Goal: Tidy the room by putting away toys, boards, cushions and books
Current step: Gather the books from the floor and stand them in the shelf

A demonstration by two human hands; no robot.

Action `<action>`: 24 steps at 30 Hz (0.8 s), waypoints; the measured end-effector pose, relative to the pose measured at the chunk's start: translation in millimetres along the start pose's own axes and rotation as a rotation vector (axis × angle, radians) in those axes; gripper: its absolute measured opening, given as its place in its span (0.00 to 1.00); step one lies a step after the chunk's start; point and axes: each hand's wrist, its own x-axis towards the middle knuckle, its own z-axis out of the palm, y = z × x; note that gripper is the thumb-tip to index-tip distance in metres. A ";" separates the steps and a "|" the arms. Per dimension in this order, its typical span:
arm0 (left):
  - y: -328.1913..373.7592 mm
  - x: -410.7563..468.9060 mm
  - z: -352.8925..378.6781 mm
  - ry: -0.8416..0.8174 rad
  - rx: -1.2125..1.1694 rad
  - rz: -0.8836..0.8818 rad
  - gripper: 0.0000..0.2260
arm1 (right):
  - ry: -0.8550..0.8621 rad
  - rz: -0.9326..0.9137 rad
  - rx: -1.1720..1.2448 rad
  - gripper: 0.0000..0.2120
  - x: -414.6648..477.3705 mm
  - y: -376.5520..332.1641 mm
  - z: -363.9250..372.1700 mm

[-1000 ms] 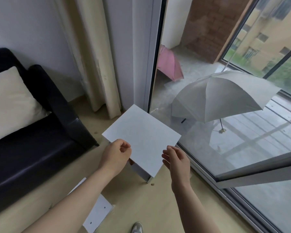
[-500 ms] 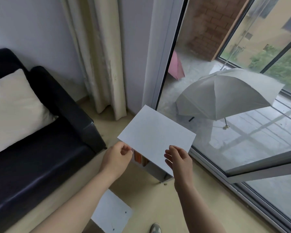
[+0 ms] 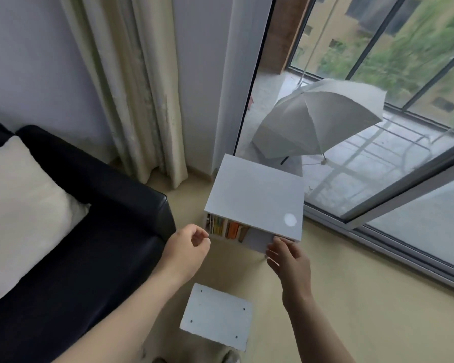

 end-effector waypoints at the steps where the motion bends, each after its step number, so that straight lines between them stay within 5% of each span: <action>1: 1.1 0.6 -0.4 -0.011 0.001 0.012 0.03 | 0.014 -0.004 -0.005 0.05 -2.8 0.0 -0.4; 14: 7.5 39.3 -11.0 -0.034 0.069 0.068 0.04 | 0.069 0.004 0.074 0.03 14.5 -1.9 17.9; 24: -19.1 117.3 -67.4 -0.182 0.092 0.111 0.03 | 0.290 0.085 0.089 0.05 19.0 10.9 95.5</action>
